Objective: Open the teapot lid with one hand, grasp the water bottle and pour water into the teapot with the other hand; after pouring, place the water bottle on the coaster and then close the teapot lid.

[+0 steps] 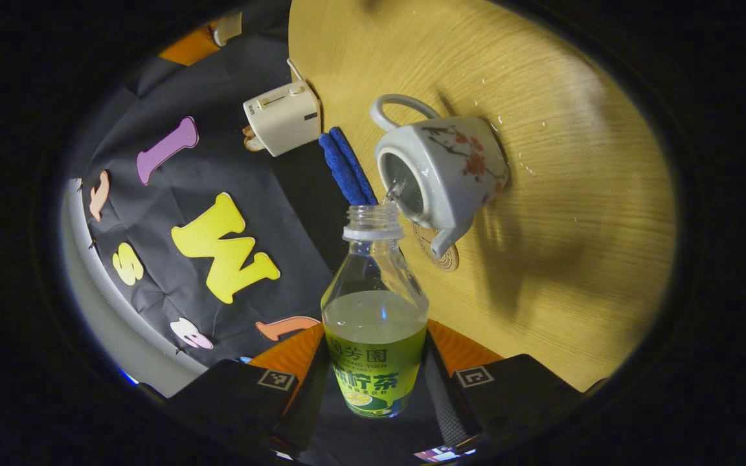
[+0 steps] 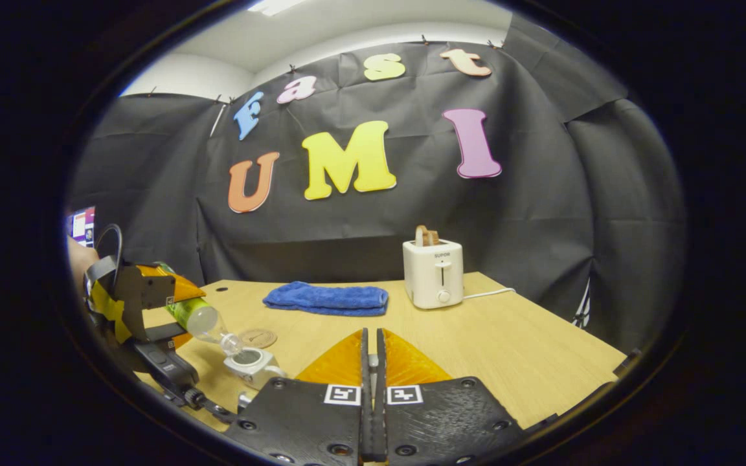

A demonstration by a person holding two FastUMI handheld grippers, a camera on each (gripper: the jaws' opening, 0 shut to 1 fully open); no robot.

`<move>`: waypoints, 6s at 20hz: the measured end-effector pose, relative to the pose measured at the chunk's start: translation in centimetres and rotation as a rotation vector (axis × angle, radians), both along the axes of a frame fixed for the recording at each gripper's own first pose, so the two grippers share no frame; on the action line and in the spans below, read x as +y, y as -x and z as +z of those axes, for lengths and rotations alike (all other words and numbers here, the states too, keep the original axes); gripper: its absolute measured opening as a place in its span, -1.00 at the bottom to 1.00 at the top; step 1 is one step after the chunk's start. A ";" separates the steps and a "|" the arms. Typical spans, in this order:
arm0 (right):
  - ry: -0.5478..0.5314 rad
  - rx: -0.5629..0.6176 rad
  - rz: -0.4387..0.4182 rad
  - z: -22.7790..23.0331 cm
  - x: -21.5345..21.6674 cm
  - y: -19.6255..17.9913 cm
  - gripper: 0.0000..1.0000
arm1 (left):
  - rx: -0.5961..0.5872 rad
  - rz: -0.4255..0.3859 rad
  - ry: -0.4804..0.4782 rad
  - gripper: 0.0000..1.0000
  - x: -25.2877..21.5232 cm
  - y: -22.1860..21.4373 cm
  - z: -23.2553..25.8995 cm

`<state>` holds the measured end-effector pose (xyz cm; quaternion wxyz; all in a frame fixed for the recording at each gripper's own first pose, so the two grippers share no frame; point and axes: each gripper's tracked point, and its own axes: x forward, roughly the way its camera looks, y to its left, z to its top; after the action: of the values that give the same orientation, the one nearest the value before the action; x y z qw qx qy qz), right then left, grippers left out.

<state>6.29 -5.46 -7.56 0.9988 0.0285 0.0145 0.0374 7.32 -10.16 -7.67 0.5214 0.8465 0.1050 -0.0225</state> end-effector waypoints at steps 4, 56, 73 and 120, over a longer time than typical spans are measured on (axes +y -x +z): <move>-0.007 -0.007 -0.003 0.3 -0.4 0.1 -1.00 | -0.027 -0.009 -0.065 0.49 -0.4 0.1 1.3; 0.066 -0.024 0.024 1.1 1.6 2.0 -1.00 | -0.159 0.009 2.049 0.51 5.8 -1.7 5.2; 0.056 0.056 0.002 -1.9 0.3 0.1 -0.99 | 0.033 0.037 2.070 0.54 -1.5 -12.0 -0.5; 0.007 0.077 0.302 -4.7 17.6 -4.8 -0.77 | -0.068 -0.017 2.058 0.94 9.5 6.9 -0.7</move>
<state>11.13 12.12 -12.29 0.9806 0.0242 0.0571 0.1861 0.40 -0.62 -8.32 0.9965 -0.0090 0.0141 -0.0815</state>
